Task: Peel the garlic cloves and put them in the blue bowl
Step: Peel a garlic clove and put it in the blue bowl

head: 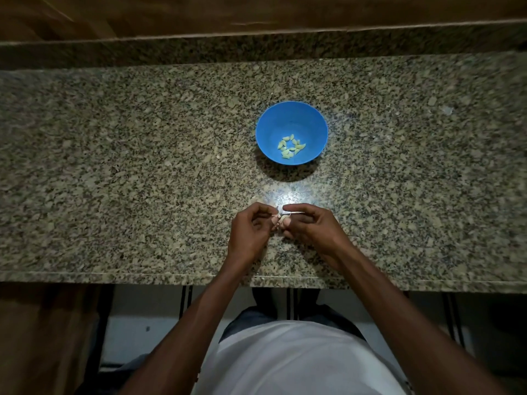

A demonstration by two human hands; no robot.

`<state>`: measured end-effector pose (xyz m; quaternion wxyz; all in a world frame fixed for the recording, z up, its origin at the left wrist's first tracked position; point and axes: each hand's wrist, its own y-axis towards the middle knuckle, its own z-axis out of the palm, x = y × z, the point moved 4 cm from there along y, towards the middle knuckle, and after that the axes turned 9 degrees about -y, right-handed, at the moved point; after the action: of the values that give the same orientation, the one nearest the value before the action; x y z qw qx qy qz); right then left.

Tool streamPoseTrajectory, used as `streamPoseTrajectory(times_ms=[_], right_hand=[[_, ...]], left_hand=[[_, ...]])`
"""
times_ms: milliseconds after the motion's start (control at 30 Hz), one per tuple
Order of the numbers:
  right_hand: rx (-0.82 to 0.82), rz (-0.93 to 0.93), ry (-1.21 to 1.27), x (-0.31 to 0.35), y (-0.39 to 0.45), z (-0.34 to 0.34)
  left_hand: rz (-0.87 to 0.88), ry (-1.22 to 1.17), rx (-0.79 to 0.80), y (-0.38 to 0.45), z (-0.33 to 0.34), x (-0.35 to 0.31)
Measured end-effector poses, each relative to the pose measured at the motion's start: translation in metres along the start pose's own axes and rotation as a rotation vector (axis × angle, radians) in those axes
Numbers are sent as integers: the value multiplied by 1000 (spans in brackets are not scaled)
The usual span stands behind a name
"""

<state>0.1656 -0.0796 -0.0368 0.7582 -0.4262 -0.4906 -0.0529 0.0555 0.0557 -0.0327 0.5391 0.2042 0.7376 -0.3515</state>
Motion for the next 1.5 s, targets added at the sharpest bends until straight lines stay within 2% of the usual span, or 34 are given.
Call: streamPoseTrajectory(times_ms=[200,367,500,600,833,900,1000,1067,1167,1300,1367,1500], right_hand=[[-61,-23,3,-5,-7,-1],[-77,-49,-14,-5,-13,-1],[-87,-101,-84,1,-19,-3],[-95,-124,-111,3,-20,-4],[-140,-264,-453,5,-17,-12],[-117,-242,-477,3,-15,-12],[28,-132,-295,0,-15,-8],[63,-126,-279,3,-17,-10],[32,-199,-472,13,-17,-13],[-43,-388,-877,20,-16,-10],[-23,-428,-908,22,-18,-8],[96,-325,-778,21,-14,-16]], left_hand=[[124,65,24,-9,-2,-3],[43,17,54,-15,-4,-2],[26,-54,145,-17,-2,-3],[16,-116,125,-17,0,-5],[13,-138,79,-20,4,-11],[28,-129,63,-21,6,-13],[71,-82,51,-21,6,-14],[104,-21,40,-21,4,-13],[123,22,21,-24,6,-14],[42,-31,35,-27,11,-15],[-12,-79,73,-27,10,-16],[-65,-158,159,-23,5,-17]])
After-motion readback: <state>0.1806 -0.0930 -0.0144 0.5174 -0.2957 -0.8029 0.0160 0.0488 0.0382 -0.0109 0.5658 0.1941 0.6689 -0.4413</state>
